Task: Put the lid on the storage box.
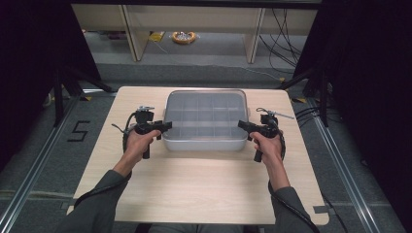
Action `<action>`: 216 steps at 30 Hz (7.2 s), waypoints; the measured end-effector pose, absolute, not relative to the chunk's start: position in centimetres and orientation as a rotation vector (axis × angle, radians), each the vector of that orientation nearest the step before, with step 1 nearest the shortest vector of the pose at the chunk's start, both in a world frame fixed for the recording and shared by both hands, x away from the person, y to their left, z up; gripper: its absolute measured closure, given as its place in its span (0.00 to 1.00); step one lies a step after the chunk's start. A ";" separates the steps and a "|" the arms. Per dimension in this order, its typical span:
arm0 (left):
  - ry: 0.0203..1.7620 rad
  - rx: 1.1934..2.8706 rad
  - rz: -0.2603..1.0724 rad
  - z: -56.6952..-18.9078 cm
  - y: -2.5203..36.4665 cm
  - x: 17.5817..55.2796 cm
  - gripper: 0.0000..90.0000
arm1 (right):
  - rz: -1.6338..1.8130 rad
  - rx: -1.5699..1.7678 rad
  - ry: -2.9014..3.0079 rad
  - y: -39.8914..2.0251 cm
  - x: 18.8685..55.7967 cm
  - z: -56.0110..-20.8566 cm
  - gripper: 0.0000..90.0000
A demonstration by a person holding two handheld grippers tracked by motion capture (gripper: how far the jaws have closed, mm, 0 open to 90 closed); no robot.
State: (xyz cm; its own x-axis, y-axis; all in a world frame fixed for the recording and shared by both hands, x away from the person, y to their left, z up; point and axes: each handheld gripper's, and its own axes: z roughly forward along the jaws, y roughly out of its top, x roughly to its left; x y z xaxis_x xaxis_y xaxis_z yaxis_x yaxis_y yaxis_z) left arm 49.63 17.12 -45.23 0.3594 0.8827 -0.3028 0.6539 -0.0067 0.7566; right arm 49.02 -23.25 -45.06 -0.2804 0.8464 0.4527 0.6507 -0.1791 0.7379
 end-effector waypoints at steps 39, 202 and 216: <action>1.336 1.769 0.316 -45.0 17.5 47.5 0.64 | 1.350 1.784 1.953 -22.8 50.7 -43.9 0.56; 1.160 1.782 0.135 -47.6 17.9 35.9 0.27 | 1.424 1.540 2.008 -23.4 37.7 -45.0 0.31; 1.112 1.839 0.143 -48.7 17.9 33.7 0.24 | 1.414 1.489 2.061 -22.6 33.8 -46.7 0.29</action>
